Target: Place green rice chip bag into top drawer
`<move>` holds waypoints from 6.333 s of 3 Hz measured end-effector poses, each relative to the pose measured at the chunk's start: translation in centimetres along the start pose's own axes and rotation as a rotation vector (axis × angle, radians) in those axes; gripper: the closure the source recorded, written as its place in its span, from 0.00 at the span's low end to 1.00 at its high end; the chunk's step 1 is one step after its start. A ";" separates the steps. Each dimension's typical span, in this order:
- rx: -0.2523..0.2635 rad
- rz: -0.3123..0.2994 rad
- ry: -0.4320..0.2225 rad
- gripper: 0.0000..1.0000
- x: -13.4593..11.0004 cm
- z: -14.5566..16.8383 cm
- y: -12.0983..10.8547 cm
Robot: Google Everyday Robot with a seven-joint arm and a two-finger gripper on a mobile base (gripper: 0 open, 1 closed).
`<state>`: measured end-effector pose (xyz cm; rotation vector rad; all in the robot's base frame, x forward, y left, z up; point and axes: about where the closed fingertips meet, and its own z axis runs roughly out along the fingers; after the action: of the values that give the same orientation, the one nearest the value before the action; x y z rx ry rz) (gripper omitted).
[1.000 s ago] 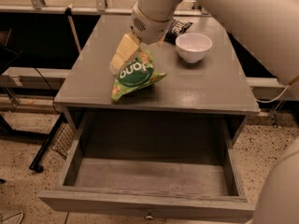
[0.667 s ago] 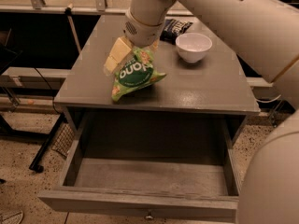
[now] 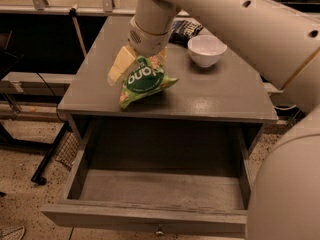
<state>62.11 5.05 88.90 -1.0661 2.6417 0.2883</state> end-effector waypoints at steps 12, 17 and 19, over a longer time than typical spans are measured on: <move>-0.158 -0.209 -0.079 1.00 16.1 -7.8 9.5; -0.169 -0.256 -0.032 1.00 15.1 -1.2 12.6; -0.146 -0.217 -0.012 1.00 15.3 1.1 10.8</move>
Offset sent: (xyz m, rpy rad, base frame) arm 0.0049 -0.0085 -0.0276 0.0300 0.0386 -0.0291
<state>44.23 3.12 83.74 -1.3792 2.4970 0.4434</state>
